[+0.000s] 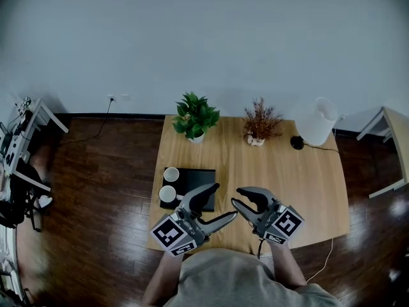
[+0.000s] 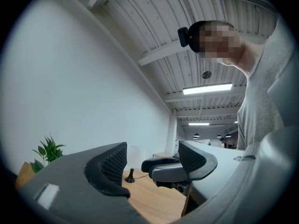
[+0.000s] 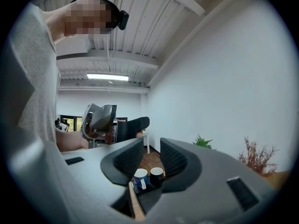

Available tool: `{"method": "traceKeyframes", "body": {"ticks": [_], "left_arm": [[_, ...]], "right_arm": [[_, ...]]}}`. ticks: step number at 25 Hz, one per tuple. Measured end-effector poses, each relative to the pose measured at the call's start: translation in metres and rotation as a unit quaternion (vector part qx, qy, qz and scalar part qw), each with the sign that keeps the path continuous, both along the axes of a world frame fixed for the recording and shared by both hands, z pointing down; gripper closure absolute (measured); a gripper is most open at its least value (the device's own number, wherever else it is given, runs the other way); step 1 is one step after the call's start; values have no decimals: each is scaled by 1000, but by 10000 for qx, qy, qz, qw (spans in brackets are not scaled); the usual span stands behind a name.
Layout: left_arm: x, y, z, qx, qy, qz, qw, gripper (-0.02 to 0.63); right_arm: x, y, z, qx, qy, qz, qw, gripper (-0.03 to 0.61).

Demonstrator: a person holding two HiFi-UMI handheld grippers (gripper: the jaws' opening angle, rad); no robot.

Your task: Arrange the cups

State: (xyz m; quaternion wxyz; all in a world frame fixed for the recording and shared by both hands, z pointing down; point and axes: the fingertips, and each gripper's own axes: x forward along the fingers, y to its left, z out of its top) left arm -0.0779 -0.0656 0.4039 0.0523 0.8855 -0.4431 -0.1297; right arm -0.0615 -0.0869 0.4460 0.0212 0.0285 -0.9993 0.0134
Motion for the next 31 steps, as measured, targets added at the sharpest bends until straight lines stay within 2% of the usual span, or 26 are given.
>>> {"method": "traceKeyframes", "body": {"ticks": [13,31], "left_arm": [[-5,6,7,-94,83,-104,9999,267],[-12,9,13,-123,167,-189,9996,267]], "right_arm": [[-11,11,17,-4,275,-164,9995,472],[-16,17,20,32,379,-269,9989,472]]}}
